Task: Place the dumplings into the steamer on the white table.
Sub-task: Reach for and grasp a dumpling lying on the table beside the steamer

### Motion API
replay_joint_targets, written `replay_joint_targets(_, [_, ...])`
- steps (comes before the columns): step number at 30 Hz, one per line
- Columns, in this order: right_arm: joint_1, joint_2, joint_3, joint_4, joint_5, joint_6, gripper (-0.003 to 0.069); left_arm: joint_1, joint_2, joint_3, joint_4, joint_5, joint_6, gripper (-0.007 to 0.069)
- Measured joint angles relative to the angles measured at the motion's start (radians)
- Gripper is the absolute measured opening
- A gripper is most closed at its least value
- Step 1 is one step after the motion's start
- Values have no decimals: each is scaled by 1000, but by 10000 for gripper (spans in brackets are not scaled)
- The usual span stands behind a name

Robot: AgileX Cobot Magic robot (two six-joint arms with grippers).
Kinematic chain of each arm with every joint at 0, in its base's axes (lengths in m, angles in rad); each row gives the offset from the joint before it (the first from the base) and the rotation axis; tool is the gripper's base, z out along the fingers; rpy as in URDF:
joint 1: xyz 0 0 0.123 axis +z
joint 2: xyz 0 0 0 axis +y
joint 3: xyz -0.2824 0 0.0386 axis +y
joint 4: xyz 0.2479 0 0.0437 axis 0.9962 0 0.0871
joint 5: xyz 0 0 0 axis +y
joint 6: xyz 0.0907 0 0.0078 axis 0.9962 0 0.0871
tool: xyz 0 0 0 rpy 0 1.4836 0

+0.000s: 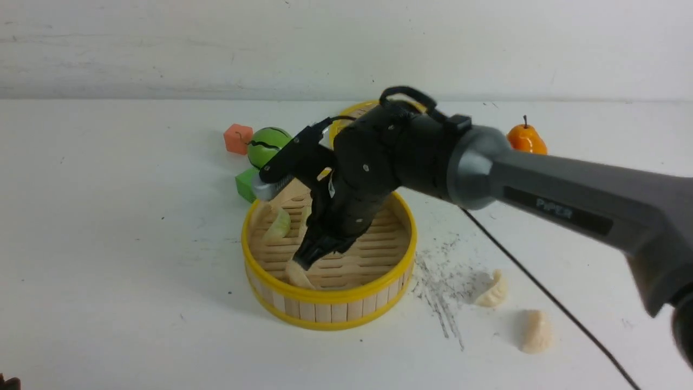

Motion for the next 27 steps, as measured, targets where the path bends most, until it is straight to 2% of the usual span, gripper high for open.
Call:
replay_joint_targets(3, [-58, -91, -4, 17, 35, 100, 165, 0, 0, 0, 0, -1, 0, 84])
replay_joint_targets(6, [-196, -188, 51, 54, 11, 186, 178, 0, 0, 0, 0, -1, 0, 84])
replay_joint_targets(8, [-328, -256, 182, 68, -27, 215, 192, 0, 0, 0, 0, 0, -1, 74])
replay_joint_targets(11, [-443, -328, 387, 93, -60, 227, 204, 0, 0, 0, 0, 2, -1, 18])
replay_joint_targets(13, [-481, -351, 499, 120, -81, 227, 212, 0, 0, 0, 2, 2, -1, -14])
replay_joint_targets(17, [-504, -368, 686, 171, -176, 219, 265, 0, 0, 0, 3, -10, -1, -15])
replay_joint_targets(27, [-426, -309, 713, 238, -399, 212, 404, 0, 0, 0, 3, -16, -1, -15])
